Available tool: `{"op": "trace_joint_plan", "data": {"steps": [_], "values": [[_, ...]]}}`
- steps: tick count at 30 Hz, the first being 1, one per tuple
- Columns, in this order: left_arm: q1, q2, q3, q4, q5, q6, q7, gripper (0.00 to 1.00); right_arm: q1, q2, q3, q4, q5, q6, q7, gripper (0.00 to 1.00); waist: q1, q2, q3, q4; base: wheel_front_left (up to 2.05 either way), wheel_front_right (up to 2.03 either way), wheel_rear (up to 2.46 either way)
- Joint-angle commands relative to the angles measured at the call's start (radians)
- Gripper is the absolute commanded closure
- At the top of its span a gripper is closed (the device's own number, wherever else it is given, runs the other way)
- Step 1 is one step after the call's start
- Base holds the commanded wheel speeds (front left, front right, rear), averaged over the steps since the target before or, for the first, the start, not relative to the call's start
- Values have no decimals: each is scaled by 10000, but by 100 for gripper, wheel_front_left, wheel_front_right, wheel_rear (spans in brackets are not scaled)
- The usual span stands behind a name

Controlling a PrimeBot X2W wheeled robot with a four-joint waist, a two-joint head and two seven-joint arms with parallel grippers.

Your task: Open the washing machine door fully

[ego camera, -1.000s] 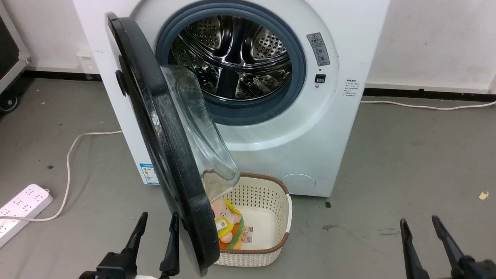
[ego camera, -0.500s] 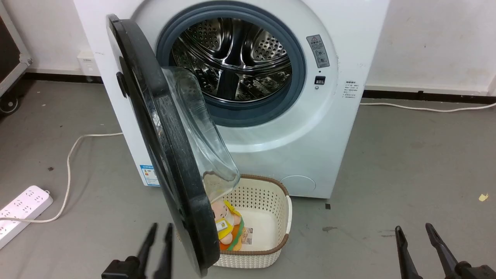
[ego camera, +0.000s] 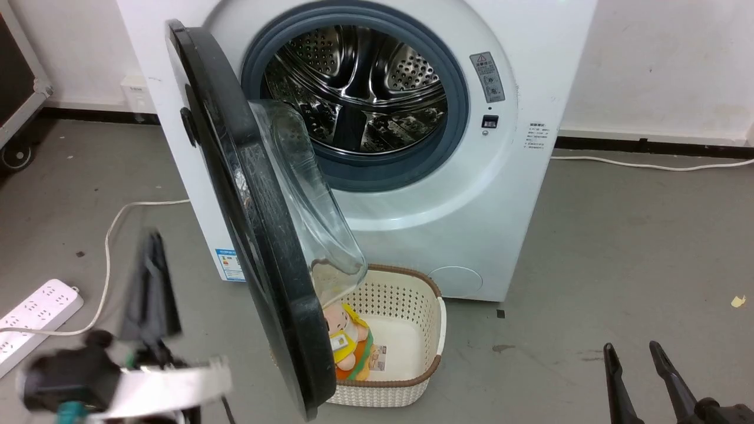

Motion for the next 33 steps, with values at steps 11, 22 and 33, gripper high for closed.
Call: {"op": "trace_joint_plan", "data": {"steps": [11,22,33], "values": [[-910,12,-1808,-2504,493,-153,-51,100,-48,45,48,1,-22,8,-43,0,-1,0,23,-82,0,0,0],[215,80,-4581,1681,560,-712,481,100,-120,45,115,59,107,8,-43,0,-1,0,97,-226,0,0,0],[-417,93,-3602,3803,136,161,35,100,-45,45,115,103,163,8,-43,0,-1,0,156,4,0,0,0]]}}
